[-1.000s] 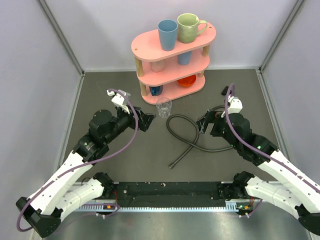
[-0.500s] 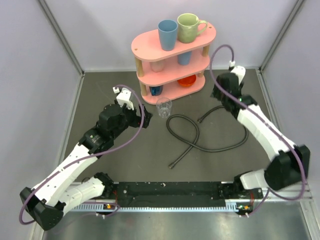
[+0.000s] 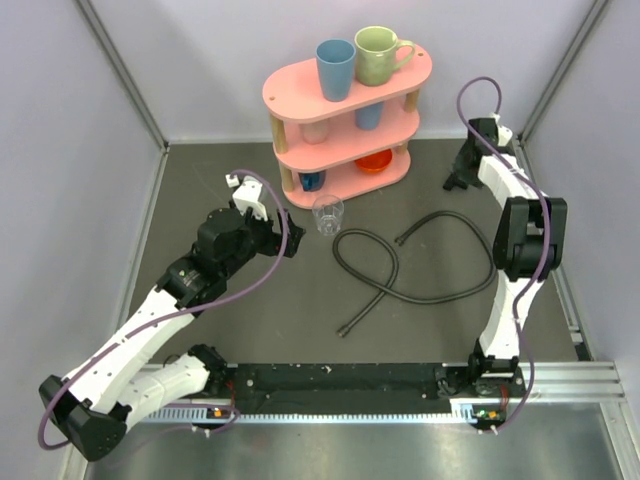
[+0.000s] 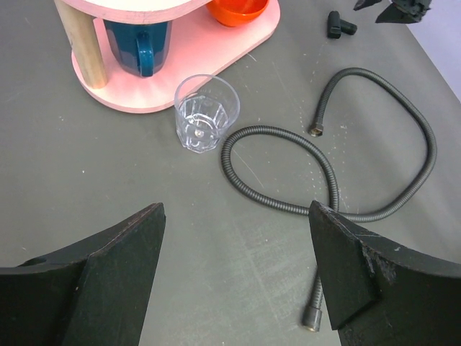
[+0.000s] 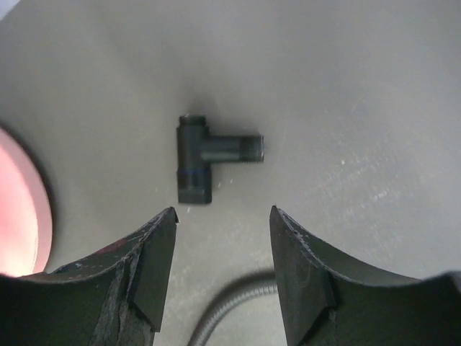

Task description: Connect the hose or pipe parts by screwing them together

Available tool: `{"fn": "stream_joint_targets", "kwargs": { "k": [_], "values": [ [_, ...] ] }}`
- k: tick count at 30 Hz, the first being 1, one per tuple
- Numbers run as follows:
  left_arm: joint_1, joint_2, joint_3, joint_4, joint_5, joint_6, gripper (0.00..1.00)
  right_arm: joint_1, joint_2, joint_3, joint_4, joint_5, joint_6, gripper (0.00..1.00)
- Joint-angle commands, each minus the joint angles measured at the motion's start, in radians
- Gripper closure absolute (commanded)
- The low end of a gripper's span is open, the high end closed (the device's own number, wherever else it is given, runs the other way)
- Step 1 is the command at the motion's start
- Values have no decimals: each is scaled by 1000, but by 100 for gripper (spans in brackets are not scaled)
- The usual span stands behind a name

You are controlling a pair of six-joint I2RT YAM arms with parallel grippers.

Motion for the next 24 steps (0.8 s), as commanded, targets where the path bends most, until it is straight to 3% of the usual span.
{"fn": "stream_joint_targets", "kwargs": {
  "k": [1,11,24],
  "values": [
    [-3,-23,38,33,21,-6,14,-50,82,130,-36,-119,98,47],
    [0,-5,36,34,26,-8,14,-47,214,249,-34,-202,147,50],
    [6,-11,36,34,23,-20,15,-33,264,239,-36,-191,106,52]
  ]
}}
